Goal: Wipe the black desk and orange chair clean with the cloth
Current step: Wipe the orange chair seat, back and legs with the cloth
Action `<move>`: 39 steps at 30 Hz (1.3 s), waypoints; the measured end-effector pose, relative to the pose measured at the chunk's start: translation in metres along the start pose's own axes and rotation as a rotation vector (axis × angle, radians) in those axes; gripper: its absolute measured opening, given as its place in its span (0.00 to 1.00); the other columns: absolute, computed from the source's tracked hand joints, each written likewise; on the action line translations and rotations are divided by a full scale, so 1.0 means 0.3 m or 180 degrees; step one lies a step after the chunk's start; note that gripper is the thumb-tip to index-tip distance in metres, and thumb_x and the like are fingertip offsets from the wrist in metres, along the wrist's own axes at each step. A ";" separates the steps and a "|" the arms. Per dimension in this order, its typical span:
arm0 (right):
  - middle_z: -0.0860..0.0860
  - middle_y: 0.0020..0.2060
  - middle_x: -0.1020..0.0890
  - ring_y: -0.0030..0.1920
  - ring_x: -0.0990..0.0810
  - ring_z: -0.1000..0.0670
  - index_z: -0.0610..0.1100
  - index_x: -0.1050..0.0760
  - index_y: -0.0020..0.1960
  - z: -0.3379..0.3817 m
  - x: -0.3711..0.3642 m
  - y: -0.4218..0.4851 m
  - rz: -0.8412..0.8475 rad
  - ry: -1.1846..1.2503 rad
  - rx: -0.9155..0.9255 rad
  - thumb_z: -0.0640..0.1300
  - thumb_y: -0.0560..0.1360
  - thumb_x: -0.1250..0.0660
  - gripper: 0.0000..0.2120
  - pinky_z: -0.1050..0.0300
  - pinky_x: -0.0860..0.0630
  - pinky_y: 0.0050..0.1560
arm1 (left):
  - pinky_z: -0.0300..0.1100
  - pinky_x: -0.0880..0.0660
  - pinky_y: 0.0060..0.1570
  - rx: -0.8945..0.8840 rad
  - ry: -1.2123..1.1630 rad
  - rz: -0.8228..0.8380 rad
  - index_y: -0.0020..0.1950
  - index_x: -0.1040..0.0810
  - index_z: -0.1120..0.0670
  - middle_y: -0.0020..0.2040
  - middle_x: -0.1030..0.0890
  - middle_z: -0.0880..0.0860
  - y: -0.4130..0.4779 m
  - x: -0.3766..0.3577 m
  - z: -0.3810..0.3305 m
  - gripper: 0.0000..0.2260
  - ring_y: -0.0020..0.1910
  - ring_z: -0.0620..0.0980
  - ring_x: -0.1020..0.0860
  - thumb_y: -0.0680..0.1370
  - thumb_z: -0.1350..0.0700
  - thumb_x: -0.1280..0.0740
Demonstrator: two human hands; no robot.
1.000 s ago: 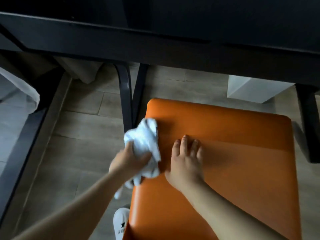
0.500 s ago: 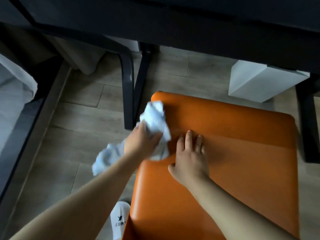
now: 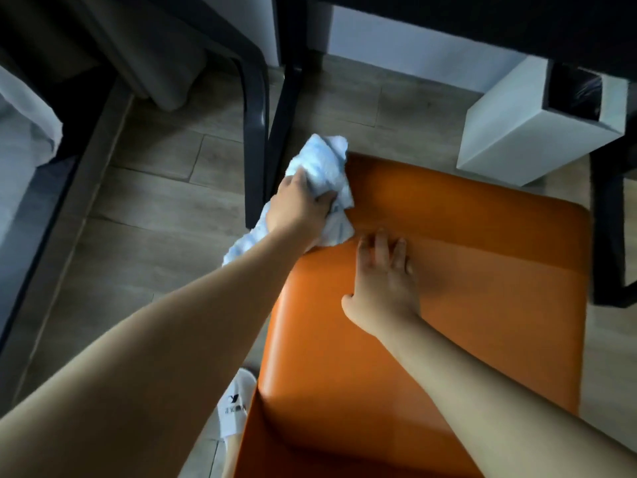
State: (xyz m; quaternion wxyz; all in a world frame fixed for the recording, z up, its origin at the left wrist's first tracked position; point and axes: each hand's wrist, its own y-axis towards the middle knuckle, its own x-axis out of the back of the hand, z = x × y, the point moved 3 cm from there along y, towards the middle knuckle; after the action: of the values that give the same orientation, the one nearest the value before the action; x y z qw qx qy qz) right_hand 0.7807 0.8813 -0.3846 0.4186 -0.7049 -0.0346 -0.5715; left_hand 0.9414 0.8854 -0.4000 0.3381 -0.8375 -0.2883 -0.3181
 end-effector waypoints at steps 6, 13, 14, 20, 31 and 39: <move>0.43 0.77 0.56 0.75 0.55 0.35 0.43 0.54 0.77 0.000 0.002 0.002 -0.0097 0.0285 -0.0078 0.55 0.72 0.34 0.43 0.43 0.51 0.73 | 0.52 0.30 0.54 0.0380 0.0198 0.0150 0.62 0.31 0.58 0.60 0.27 0.57 -0.336 -0.035 0.168 0.20 0.57 0.60 0.27 0.76 0.48 0.36; 0.47 0.77 0.55 0.76 0.56 0.38 0.48 0.55 0.77 -0.019 -0.007 -0.014 -0.0225 0.0250 -0.0072 0.54 0.73 0.36 0.40 0.41 0.50 0.72 | 0.49 0.31 0.47 0.0265 -0.0078 -0.0104 0.59 0.30 0.57 0.57 0.26 0.58 0.006 -0.010 -0.015 0.17 0.55 0.60 0.26 0.77 0.46 0.38; 0.48 0.77 0.55 0.76 0.56 0.39 0.49 0.54 0.77 -0.021 -0.003 -0.015 -0.0214 0.0266 -0.0076 0.54 0.73 0.35 0.40 0.41 0.49 0.72 | 0.50 0.32 0.48 0.0261 -0.0061 -0.0142 0.61 0.31 0.57 0.59 0.27 0.58 -0.018 -0.017 -0.016 0.18 0.56 0.61 0.27 0.78 0.46 0.39; 0.53 0.77 0.49 0.75 0.48 0.44 0.55 0.47 0.76 -0.077 0.035 -0.007 -0.0199 0.0303 0.0150 0.54 0.73 0.37 0.34 0.43 0.47 0.69 | 0.51 0.32 0.57 0.0103 0.0347 -0.0105 0.71 0.38 0.54 0.68 0.34 0.53 -0.327 -0.044 0.130 0.25 0.62 0.59 0.32 0.78 0.47 0.38; 0.54 0.75 0.41 0.74 0.45 0.49 0.55 0.33 0.69 -0.183 0.061 0.009 -0.0424 0.0943 0.0006 0.52 0.77 0.41 0.20 0.46 0.45 0.70 | 0.50 0.38 0.53 -0.0983 0.1525 -0.0395 0.67 0.31 0.50 0.67 0.29 0.52 0.081 -0.083 -0.233 0.21 0.65 0.58 0.34 0.77 0.42 0.40; 0.51 0.64 0.27 0.65 0.32 0.46 0.48 0.25 0.55 -0.391 0.081 0.007 -0.1043 0.1317 -0.0903 0.43 0.73 0.37 0.12 0.50 0.39 0.60 | 0.51 0.46 0.65 -0.2531 0.1850 0.0672 0.72 0.36 0.48 0.72 0.33 0.50 -0.019 -0.366 -0.517 0.26 0.69 0.58 0.37 0.75 0.41 0.40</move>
State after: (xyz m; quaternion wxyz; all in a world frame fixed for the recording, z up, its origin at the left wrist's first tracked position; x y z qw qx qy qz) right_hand 0.6992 0.7955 -0.3659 0.2162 -0.6099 0.0184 -0.7622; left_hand 0.8157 0.7432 -0.3896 0.0895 -0.8029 0.0476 -0.5874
